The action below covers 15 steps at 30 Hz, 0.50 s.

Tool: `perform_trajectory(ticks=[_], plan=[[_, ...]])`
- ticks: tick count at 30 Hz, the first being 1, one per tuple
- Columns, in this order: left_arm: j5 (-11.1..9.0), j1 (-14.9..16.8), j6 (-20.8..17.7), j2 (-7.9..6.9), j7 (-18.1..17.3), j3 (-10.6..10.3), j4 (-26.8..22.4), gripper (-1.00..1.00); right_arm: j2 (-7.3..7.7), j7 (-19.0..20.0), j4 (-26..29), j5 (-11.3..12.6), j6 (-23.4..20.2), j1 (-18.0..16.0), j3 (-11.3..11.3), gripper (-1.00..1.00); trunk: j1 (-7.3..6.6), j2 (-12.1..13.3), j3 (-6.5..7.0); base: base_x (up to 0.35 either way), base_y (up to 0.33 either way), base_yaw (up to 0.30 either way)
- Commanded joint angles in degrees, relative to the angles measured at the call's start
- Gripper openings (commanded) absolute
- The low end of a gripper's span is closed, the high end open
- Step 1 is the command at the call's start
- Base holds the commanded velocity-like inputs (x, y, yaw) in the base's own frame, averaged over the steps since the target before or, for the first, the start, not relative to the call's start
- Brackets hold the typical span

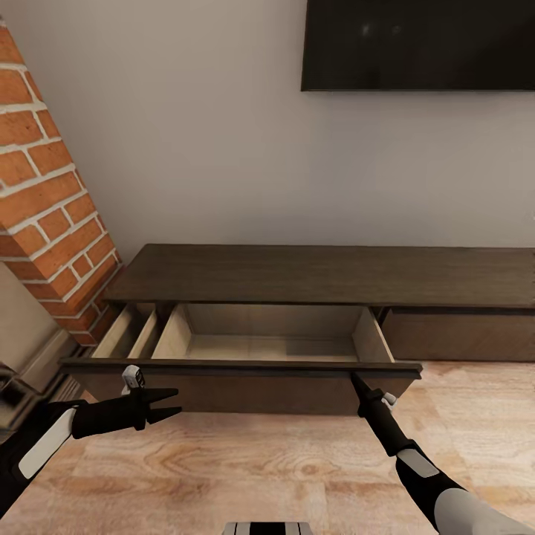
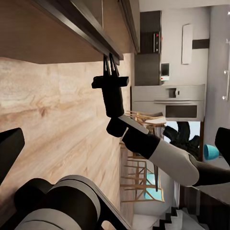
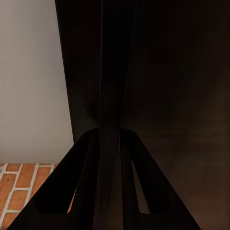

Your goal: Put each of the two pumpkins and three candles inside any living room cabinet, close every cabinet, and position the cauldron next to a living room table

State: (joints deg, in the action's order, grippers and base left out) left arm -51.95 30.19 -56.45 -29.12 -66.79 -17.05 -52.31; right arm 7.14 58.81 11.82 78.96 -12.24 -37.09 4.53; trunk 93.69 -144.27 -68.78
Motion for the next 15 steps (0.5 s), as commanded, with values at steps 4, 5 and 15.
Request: perform_trajectory(ticks=[4, 5, 15], plan=[[-0.27, 0.05, -0.33, -0.06, -0.1, -0.17, 0.0, 1.0, 0.07, 0.08, -0.13, 0.58, -0.24, 0.02, 0.21, -1.0, -0.01, -0.02, -0.06, -0.086, 0.004, 0.0], [-0.26, 0.05, -0.33, -0.06, -0.1, -0.17, 0.0, 1.0, 0.07, 0.08, -0.13, 0.58, -0.24, 0.01, 0.21, -1.0, -0.01, -0.02, -0.06, -0.052, 0.005, 0.0], [-0.27, 0.05, -0.33, -0.06, -0.1, -0.17, 0.01, 1.0, 0.07, 0.08, -0.13, 0.62, -0.24, 0.02, 0.21, -1.0, -0.01, -0.02, -0.06, -0.096, 0.001, 0.0]])
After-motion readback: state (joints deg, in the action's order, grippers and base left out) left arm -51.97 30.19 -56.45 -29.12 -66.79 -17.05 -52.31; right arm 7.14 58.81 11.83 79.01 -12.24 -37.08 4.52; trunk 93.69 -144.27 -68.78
